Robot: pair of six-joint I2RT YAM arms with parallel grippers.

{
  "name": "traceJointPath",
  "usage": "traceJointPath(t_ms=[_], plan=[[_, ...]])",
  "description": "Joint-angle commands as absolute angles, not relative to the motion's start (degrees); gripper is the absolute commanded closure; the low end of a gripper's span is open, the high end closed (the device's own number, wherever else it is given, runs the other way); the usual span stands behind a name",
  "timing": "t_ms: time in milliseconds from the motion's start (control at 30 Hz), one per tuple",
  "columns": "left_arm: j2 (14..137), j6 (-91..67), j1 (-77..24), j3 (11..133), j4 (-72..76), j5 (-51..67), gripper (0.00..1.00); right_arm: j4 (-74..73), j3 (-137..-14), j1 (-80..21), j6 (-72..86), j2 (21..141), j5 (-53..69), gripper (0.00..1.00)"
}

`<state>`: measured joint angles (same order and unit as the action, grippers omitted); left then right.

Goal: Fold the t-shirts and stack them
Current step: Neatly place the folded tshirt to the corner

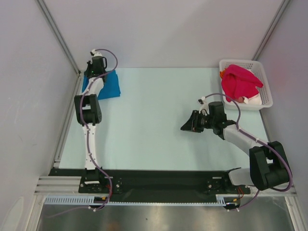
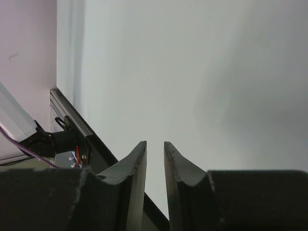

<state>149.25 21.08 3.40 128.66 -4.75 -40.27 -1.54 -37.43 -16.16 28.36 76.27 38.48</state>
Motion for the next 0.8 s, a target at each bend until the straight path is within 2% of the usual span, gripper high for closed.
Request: traceJointPath(t_ms=[0, 533, 633, 667, 733, 767], plan=[[150.0, 25.9, 4.6, 132.6, 7.9, -41.0, 1.00, -2.9, -39.6, -16.3, 27.2, 77.2, 36.7, 0.74], [155.4, 29.4, 5.4, 135.6, 23.2, -37.4, 0.98, -0.5, -41.1, -16.4, 28.7, 81.3, 35.5, 0.75], [154.9, 29.4, 5.5, 135.6, 25.0, -39.2, 0.58, -0.6, -41.3, -16.6, 29.0, 81.6, 35.2, 0.75], [154.5, 29.2, 5.5, 135.7, 25.3, -41.1, 0.34, -0.5, -41.2, -16.7, 29.1, 81.6, 35.2, 0.75], [151.8, 27.0, 5.3, 135.7, 23.6, -42.4, 0.19, -0.5, -41.0, -17.0, 29.4, 81.0, 35.4, 0.75], [150.5, 25.9, 5.2, 135.5, 22.2, -43.5, 0.08, -0.6, -40.5, -17.1, 29.9, 80.5, 35.2, 0.75]])
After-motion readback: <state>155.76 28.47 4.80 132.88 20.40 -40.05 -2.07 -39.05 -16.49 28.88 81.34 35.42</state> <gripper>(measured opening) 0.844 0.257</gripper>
